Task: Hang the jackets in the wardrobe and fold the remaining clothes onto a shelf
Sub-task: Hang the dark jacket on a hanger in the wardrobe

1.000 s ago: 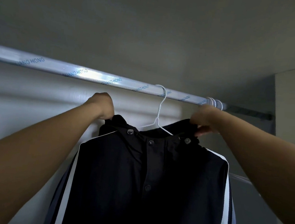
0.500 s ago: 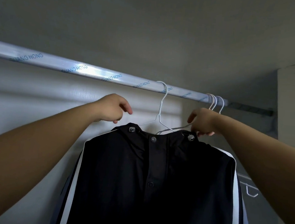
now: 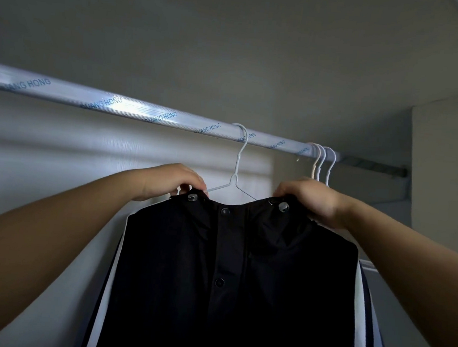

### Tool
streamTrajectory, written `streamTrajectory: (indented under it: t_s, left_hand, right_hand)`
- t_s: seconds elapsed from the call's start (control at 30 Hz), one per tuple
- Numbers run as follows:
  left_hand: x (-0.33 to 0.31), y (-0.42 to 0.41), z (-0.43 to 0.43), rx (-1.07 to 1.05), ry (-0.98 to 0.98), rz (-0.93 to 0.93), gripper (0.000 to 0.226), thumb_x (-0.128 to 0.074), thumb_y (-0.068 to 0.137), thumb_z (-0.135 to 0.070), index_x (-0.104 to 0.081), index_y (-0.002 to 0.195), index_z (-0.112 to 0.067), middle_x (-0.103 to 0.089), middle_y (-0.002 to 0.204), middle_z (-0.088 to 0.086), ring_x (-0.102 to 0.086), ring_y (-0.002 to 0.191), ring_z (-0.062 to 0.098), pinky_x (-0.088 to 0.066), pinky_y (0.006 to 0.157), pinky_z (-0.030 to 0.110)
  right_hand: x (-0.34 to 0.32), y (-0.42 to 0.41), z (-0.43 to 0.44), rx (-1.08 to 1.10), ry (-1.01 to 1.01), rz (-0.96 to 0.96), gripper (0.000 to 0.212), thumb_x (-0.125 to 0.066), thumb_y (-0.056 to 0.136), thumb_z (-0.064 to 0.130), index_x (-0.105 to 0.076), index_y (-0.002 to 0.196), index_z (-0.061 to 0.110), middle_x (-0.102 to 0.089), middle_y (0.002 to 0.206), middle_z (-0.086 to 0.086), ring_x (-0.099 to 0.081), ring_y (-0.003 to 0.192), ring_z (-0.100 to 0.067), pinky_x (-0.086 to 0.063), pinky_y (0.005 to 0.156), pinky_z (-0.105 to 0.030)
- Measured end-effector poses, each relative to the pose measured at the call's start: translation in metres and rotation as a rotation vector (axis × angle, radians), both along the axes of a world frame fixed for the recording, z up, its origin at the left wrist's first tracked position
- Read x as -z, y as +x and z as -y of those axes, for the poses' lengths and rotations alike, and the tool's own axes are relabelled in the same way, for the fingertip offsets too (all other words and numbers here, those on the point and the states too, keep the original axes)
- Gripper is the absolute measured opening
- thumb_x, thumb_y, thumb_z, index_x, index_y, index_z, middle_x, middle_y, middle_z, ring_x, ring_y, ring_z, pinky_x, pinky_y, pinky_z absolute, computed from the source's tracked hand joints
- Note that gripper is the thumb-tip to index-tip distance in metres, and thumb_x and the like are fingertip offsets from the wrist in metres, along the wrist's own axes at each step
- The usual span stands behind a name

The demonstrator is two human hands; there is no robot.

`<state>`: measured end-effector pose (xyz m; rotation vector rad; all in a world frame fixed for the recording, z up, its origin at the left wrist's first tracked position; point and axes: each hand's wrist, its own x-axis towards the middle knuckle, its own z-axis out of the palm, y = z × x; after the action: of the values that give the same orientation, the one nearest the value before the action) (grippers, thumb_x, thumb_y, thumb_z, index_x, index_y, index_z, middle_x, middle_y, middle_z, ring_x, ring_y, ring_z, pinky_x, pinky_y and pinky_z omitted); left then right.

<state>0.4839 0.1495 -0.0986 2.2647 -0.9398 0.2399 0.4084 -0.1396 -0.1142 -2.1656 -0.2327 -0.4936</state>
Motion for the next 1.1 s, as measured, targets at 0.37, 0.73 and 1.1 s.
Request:
streamTrajectory:
  t_s: [0.37, 0.73, 1.1]
  left_hand:
    - [0.03, 0.024, -0.009, 0.017, -0.344, -0.09, 0.025, -0.056, 0.103, -0.025, -0.074, 0.093, -0.013, -0.07, 0.091, -0.003, -0.063, 0.089, 0.014, -0.045, 0.083, 0.026]
    - [0.1, 0.028, -0.053, -0.382, -0.274, 0.431, 0.06, -0.033, 0.105, -0.055, -0.047, 0.066, -0.011, -0.056, 0.063, 0.001, -0.055, 0.061, 0.019, -0.044, 0.064, 0.033]
    - [0.166, 0.032, -0.058, -0.519, -0.519, 0.334, 0.026, -0.032, 0.109, -0.036, -0.05, 0.104, -0.018, -0.059, 0.089, 0.002, -0.055, 0.077, 0.018, -0.038, 0.063, 0.032]
  right_hand:
    - [0.006, 0.002, 0.009, 0.098, -0.268, 0.172, 0.027, -0.06, 0.092, 0.04, -0.075, 0.082, 0.02, -0.072, 0.083, 0.009, -0.065, 0.089, -0.013, -0.048, 0.082, -0.031]
    - [0.073, -0.032, 0.025, 0.537, -0.429, 0.456, 0.041, -0.023, 0.099, 0.068, -0.043, 0.085, 0.034, -0.061, 0.092, -0.004, -0.062, 0.092, -0.037, -0.04, 0.069, -0.04]
    - [0.159, -0.06, 0.049, 0.585, 0.066, 0.516, 0.017, -0.051, 0.097, 0.015, -0.05, 0.114, 0.017, -0.054, 0.115, -0.007, -0.05, 0.102, -0.026, -0.035, 0.083, -0.035]
